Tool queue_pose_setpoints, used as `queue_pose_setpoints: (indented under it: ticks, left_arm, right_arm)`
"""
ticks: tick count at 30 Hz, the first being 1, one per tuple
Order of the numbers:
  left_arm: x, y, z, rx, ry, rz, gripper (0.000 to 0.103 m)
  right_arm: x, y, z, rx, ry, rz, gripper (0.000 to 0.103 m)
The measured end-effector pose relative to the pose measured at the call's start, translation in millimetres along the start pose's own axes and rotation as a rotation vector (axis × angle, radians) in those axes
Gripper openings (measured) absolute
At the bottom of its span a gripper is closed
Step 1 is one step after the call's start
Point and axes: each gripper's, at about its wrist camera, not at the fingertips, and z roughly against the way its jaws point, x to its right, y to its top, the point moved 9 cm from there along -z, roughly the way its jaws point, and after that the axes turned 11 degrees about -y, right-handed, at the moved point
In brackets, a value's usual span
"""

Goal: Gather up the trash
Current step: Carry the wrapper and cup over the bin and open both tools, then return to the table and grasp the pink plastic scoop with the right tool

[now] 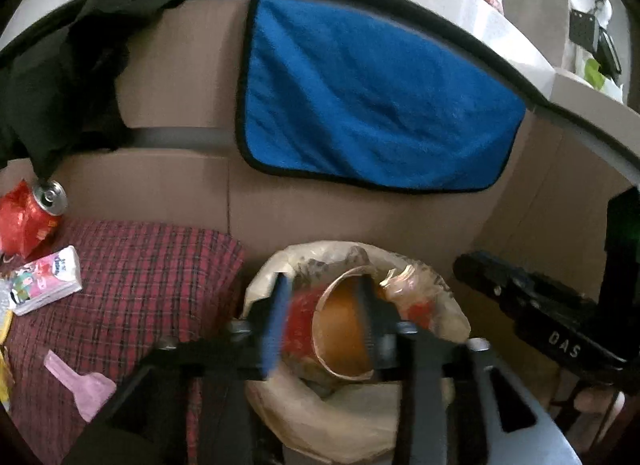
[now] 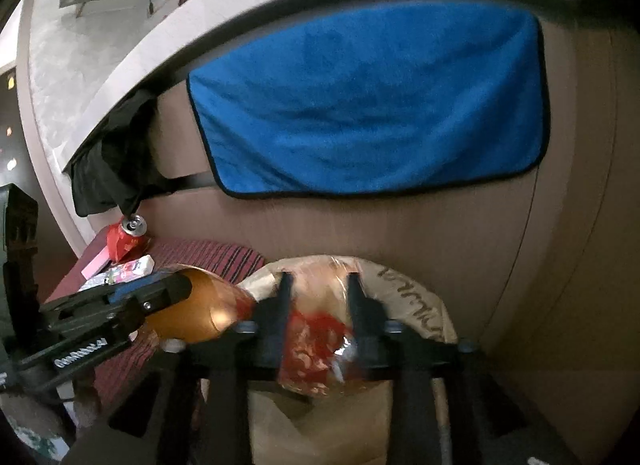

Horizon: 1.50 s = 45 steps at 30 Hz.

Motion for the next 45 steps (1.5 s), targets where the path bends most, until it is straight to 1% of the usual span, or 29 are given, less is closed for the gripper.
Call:
queue_pose_setpoints:
  ticks: [2, 5, 11, 17, 21, 24, 26, 29, 33, 37, 39, 43, 45]
  left_arm:
    - [-6.5, 3.7, 9.0, 0.017, 0.005, 0.002, 0.043]
    - [-19.7, 6.6, 23.4, 0.028, 0.020, 0.034, 0.046]
    - [-39.5, 3.4, 52.7, 0.026, 0.052, 0.046, 0.046]
    - [-69.2, -1.2, 95.4, 0.055, 0.079, 0.072, 0.046]
    - [-96.0, -3.9, 124.2, 0.070, 0.111, 0.081, 0.046]
    - [-114.9, -6.6, 145.5, 0.074, 0.144, 0.059, 0.046]
    - [-126.2, -10.0, 157.0, 0.071, 0.158, 0.047, 0.046]
    - [-144.3, -16.7, 175.2, 0.072, 0.170, 0.039, 0.046]
    - [-166.2, -23.4, 192.1, 0.077, 0.177, 0.048, 0.046]
    - [-184.7, -31.4, 204.3, 0.081, 0.189, 0.067, 0.046]
    - [-192.2, -37.5, 207.6, 0.070, 0.197, 0.069, 0.046]
    - [-203.4, -48.6, 212.3, 0.062, 0.210, 0.065, 0.046]
    - [-212.2, -56.9, 213.9, 0.051, 0.214, 0.081, 0.046]
  right_arm:
    - [0.4, -2.4, 0.5, -0.004, -0.005, -0.007, 0.036]
    - [0.7, -5.5, 6.7, -0.002, -0.028, -0.003, 0.036]
    - [-3.1, -9.2, 27.5, 0.004, -0.057, -0.006, 0.036]
    - [-26.4, -6.9, 49.9, 0.018, -0.065, -0.002, 0.036]
    - [-60.4, -7.5, 63.1, 0.021, -0.055, 0.035, 0.036]
    - [-87.7, -8.1, 71.6, 0.035, -0.061, 0.083, 0.036]
    - [-105.7, -8.1, 76.1, 0.043, -0.052, 0.091, 0.036]
    - [-132.6, -7.8, 80.1, 0.048, -0.038, 0.098, 0.037]
    - [-168.2, -8.0, 81.2, 0.065, -0.029, 0.145, 0.037]
    - [-198.6, -13.5, 74.5, 0.037, 0.000, 0.182, 0.037]
    - [-212.4, -17.3, 69.9, 0.022, 0.014, 0.194, 0.037]
    - [-239.6, -29.7, 56.7, -0.020, 0.071, 0.206, 0.037]
    - [-252.4, -36.5, 49.8, -0.034, 0.079, 0.228, 0.037]
